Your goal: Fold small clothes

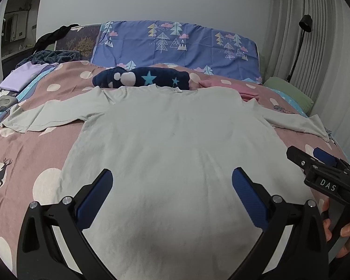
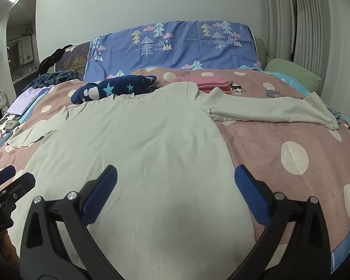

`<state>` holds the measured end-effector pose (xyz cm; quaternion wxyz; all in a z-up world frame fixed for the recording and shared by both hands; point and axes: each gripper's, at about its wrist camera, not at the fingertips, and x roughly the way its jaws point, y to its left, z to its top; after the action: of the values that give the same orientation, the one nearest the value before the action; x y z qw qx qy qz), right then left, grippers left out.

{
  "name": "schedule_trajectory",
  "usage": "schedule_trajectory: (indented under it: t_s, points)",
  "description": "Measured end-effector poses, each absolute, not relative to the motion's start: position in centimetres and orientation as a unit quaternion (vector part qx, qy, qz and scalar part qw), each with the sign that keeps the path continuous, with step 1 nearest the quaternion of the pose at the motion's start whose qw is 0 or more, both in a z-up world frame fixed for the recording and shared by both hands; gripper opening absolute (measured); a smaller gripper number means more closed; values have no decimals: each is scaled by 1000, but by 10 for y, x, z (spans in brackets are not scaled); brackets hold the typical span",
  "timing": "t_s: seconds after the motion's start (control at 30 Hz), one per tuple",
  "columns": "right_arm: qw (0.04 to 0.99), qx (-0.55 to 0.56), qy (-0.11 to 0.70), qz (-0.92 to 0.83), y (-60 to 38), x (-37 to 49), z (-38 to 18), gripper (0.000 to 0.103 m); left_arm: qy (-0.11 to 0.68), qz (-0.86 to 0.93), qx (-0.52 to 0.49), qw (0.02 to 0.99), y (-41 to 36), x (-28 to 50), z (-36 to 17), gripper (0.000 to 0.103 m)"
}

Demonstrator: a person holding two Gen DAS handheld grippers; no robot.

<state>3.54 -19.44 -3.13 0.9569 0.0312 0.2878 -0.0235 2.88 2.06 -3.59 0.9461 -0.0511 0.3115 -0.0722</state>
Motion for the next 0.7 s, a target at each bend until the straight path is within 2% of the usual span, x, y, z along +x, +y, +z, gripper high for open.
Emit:
schedule_trajectory:
  t_s: [0.3, 0.7]
  points:
    - [958, 23, 286, -21, -190, 38, -26, 101, 310, -74, -51, 946, 21, 29, -36, 102]
    - [960, 13, 278, -16, -183, 41, -21, 101, 314, -80, -61, 944, 25, 35, -35, 96]
